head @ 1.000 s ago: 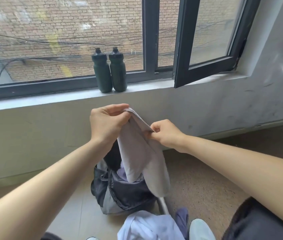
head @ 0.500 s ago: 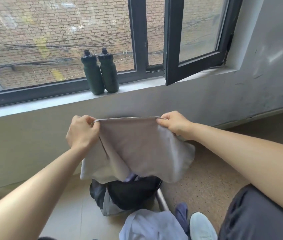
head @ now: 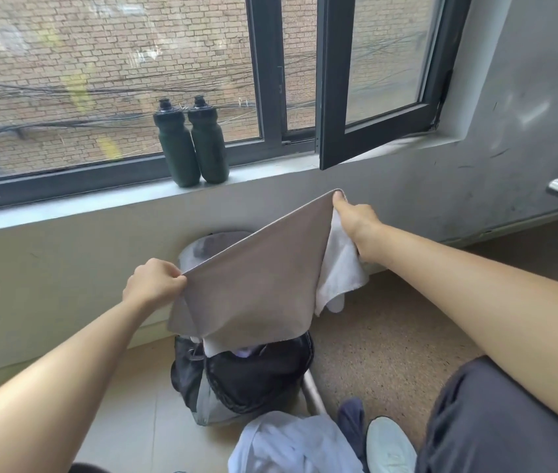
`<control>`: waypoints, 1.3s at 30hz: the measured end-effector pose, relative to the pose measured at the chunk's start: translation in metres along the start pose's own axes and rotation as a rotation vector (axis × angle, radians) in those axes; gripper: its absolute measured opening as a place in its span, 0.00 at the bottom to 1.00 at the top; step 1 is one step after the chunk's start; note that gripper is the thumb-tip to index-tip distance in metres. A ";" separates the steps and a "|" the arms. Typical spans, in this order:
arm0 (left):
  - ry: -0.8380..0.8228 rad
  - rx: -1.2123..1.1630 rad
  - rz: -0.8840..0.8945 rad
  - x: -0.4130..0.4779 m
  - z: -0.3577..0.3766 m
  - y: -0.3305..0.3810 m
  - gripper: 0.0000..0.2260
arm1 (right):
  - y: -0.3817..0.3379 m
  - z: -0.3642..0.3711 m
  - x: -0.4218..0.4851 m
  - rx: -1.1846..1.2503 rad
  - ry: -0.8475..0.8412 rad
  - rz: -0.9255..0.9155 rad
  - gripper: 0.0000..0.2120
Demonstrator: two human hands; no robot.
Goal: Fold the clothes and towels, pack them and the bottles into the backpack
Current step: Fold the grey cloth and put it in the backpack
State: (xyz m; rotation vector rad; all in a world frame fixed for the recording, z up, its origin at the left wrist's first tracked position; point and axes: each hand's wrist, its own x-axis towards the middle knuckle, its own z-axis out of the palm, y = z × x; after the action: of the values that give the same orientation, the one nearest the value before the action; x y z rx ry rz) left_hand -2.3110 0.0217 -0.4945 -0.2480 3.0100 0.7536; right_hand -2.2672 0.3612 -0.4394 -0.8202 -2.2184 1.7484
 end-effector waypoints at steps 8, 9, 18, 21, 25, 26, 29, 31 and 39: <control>-0.159 -0.466 -0.005 0.005 0.003 0.002 0.17 | 0.001 0.003 -0.011 0.212 -0.211 0.115 0.20; -0.153 -0.482 0.000 0.001 0.002 0.008 0.17 | 0.001 0.004 -0.014 0.209 -0.236 0.105 0.16; -0.328 -0.855 -0.028 -0.039 -0.005 0.061 0.20 | 0.001 0.009 -0.030 0.241 -0.501 -0.034 0.10; -0.458 -0.954 0.045 -0.050 -0.005 0.073 0.15 | -0.004 0.011 -0.041 0.322 -0.645 -0.062 0.09; -0.586 -1.158 0.130 -0.059 0.000 0.088 0.08 | -0.010 0.018 -0.056 0.397 -0.756 -0.074 0.10; -0.596 -1.190 0.159 -0.062 0.000 0.091 0.07 | -0.011 0.020 -0.059 0.409 -0.779 -0.081 0.11; -0.587 -1.228 0.195 -0.068 0.003 0.097 0.14 | -0.012 0.025 -0.065 0.388 -0.817 -0.127 0.18; -0.581 -1.232 0.205 -0.070 0.004 0.098 0.17 | -0.011 0.025 -0.068 0.270 -0.783 -0.265 0.21; -0.739 -1.294 0.318 -0.067 -0.001 0.093 0.18 | -0.005 0.033 -0.073 0.011 -0.581 -0.850 0.08</control>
State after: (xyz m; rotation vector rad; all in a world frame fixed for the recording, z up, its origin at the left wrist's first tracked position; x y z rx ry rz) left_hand -2.2598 0.1122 -0.4462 0.4194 1.5346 2.0949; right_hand -2.2242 0.2941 -0.4305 0.6675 -2.3101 1.6218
